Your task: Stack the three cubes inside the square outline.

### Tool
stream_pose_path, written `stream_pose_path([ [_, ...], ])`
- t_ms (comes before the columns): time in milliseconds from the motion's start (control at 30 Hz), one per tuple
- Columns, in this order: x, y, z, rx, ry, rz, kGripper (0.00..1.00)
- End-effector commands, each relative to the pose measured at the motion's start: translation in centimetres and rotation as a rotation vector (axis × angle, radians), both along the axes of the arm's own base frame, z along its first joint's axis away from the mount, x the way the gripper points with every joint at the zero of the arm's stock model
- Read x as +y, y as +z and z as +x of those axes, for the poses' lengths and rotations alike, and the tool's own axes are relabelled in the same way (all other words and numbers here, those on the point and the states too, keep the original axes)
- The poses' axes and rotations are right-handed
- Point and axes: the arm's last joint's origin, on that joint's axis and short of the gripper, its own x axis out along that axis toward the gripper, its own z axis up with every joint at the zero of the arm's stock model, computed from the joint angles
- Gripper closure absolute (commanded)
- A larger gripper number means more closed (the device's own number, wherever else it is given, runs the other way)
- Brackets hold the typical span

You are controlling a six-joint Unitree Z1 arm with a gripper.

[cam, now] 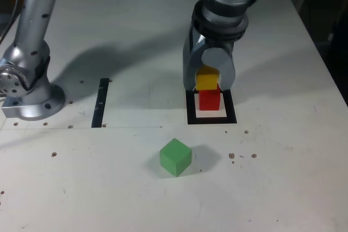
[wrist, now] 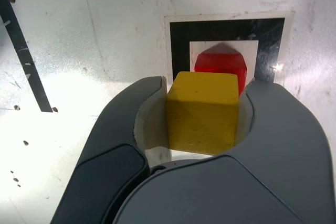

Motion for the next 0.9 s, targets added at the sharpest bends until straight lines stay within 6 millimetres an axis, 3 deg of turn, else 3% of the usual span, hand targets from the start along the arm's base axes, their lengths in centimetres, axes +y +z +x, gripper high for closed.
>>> stream_pose_path([
  [0, 0.0, -0.2, 0.2, 0.002, 0.002, -0.001, 0.84],
  [533, -0.1, -0.9, 0.6, 0.016, -0.008, -0.016, 0.83],
  [867, -0.2, -1.3, 0.9, 0.016, -0.02, -0.02, 0.73],
])
